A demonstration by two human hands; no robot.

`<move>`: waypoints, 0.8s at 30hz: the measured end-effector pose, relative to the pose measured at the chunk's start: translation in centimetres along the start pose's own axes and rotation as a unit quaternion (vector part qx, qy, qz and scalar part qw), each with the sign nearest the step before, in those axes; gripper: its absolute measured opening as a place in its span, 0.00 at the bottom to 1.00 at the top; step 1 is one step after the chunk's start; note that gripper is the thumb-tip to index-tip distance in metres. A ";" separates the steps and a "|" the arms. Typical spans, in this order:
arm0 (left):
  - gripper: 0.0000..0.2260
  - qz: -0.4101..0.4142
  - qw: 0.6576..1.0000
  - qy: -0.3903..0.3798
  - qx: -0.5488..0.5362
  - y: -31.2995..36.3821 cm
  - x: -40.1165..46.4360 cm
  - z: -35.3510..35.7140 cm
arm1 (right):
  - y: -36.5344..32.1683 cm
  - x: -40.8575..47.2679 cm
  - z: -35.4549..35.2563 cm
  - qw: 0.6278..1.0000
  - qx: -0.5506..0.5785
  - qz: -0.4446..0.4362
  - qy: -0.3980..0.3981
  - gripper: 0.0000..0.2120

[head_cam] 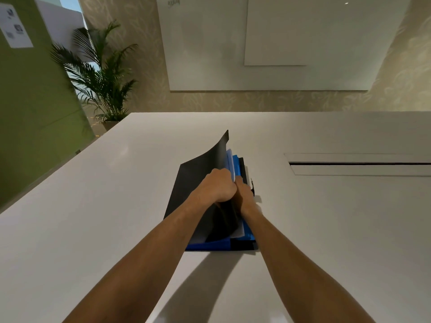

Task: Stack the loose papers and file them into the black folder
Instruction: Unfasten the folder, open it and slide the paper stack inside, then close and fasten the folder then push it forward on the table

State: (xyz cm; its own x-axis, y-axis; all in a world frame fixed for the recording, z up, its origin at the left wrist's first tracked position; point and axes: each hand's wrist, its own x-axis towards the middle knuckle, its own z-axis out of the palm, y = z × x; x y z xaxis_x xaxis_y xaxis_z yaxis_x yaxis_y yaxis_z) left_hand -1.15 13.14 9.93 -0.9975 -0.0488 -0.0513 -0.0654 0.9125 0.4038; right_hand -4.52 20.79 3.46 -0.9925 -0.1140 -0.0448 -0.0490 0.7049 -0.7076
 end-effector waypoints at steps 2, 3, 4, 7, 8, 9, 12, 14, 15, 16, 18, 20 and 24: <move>0.14 0.013 1.000 -0.014 -0.009 0.1 0.2 0.6 | 0.8 -0.4 -0.6 0.999 -0.038 -0.002 0.029 0.17; 0.15 0.020 0.999 -0.022 -0.015 0.2 0.3 0.9 | 1.4 -0.7 -0.9 0.997 -0.055 -0.012 0.054 0.15; 0.15 0.026 0.999 -0.031 -0.018 0.1 0.4 1.3 | 2.0 -1.0 -1.1 0.994 -0.072 -0.023 0.083 0.13; 0.16 0.047 0.998 -0.052 -0.004 0.0 0.8 2.6 | 4.1 -1.6 -0.9 0.983 -0.070 -0.027 0.171 0.09; 0.18 0.052 0.997 -0.053 0.006 0.0 0.9 3.0 | 4.7 -1.6 -0.9 0.979 -0.051 -0.021 0.198 0.08; 0.21 0.058 0.997 -0.047 0.025 -0.2 1.0 3.5 | 5.3 -1.8 -1.0 0.976 -0.024 -0.013 0.216 0.07; 0.22 0.074 0.993 -0.001 0.088 -0.8 1.2 4.6 | 6.5 -2.0 -1.1 0.972 0.033 -0.011 0.233 0.13; 0.20 0.078 0.991 0.031 0.108 -1.7 1.4 5.3 | 6.8 -1.9 -1.2 0.974 0.046 -0.029 0.218 0.17; 0.19 0.084 0.989 0.041 0.111 -2.2 1.4 5.6 | 6.8 -1.9 -1.3 0.978 0.042 -0.036 0.203 0.17; 0.18 0.094 0.988 0.044 0.113 -2.8 1.5 6.0 | 6.9 -1.9 -1.3 0.981 0.031 -0.042 0.188 0.16; 0.16 0.125 0.984 0.054 0.115 -4.0 1.6 7.0 | 7.3 -1.9 -1.3 0.983 0.004 -0.062 0.171 0.14; 0.16 0.152 0.980 0.079 0.097 -5.3 1.9 8.0 | 7.3 -1.9 -1.0 0.983 -0.021 -0.085 0.162 0.13; 0.15 0.187 0.977 0.102 0.032 -6.8 2.3 9.4 | 7.0 -1.8 -0.5 0.972 -0.127 -0.146 0.132 0.14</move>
State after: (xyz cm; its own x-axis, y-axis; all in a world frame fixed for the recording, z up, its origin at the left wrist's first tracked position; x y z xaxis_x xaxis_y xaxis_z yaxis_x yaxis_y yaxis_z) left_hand -2.72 10.68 -1.53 -0.9364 0.2185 0.2747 0.2995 0.9055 0.3007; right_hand -3.11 26.30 -1.09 -0.9244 -0.1752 0.3387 -0.3261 0.8237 -0.4639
